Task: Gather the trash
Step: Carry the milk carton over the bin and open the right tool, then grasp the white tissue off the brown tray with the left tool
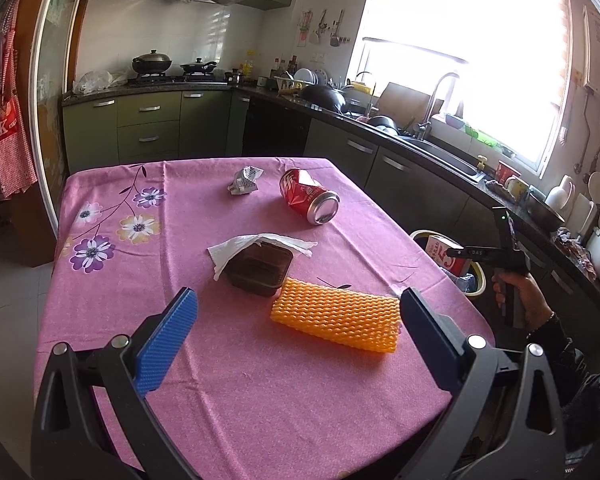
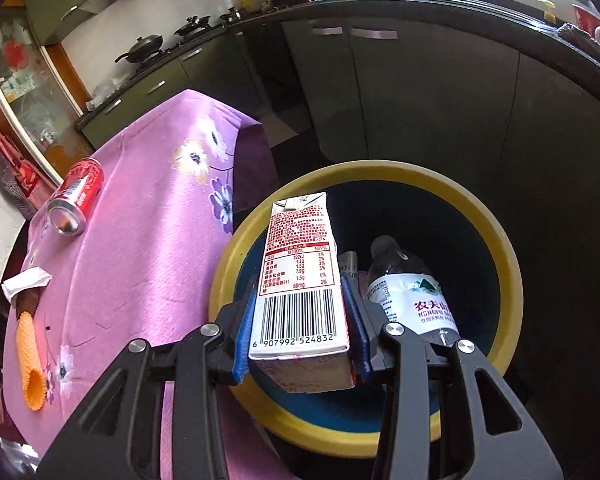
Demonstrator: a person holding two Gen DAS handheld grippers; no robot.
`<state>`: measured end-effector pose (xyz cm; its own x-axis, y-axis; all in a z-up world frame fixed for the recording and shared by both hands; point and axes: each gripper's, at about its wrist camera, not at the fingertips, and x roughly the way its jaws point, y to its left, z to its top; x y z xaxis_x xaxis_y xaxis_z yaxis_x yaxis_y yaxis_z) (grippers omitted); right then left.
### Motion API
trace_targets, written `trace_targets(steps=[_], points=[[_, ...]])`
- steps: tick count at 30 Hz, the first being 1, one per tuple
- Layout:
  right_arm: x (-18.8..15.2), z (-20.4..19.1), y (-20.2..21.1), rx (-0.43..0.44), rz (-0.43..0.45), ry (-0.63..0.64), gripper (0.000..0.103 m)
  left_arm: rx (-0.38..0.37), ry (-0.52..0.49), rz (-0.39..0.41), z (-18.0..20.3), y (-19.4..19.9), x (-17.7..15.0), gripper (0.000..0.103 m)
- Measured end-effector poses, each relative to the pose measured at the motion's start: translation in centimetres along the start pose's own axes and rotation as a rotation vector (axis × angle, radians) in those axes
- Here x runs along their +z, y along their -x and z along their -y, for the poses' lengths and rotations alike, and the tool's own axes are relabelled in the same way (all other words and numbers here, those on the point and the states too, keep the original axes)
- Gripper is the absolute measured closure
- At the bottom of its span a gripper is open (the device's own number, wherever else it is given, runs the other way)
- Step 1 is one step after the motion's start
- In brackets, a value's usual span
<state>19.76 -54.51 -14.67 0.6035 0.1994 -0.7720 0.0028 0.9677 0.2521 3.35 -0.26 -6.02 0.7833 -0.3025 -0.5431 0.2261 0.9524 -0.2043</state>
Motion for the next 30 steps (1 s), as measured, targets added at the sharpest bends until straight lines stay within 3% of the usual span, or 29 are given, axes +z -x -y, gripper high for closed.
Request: trace_targets(steps=[1, 4, 9, 17, 19, 24, 30], points=[[0.3, 0.1, -0.6, -0.005, 0.001, 0.003, 0.062, 0.000, -0.003, -0.005, 0.1, -0.1, -0.1, 0.007], [0.5, 0.7, -1.6, -0.064, 0.010, -0.024, 0.041, 0.007, -0.016, -0.023, 0.3, -0.4, -0.3, 0.007], [-0.5, 0.1, 0.9, -0.071, 0.077, -0.044, 0.040, 0.034, -0.018, -0.088, -0.1, -2.0, -0.5, 0.007], [-3.4, -0.9, 5.5, -0.012, 0.135, -0.056, 0.038, -0.004, -0.044, -0.154, -0.4, -4.6, -0.1, 0.007], [-3.9, -1.2, 5.9, 0.009, 0.139, -0.068, 0.037, -0.015, -0.068, -0.177, -0.1, -5.5, 0.2, 0.007], [-4.8, -1.9, 6.4, 0.014, 0.136, -0.053, 0.037, -0.123, -0.076, -0.247, 0.5, -8.0, 1.3, 0.007], [-4.9, -2.7, 5.5, 0.033, 0.121, -0.042, 0.037, -0.091, -0.100, -0.257, 0.6, -10.0, 3.1, 0.007]])
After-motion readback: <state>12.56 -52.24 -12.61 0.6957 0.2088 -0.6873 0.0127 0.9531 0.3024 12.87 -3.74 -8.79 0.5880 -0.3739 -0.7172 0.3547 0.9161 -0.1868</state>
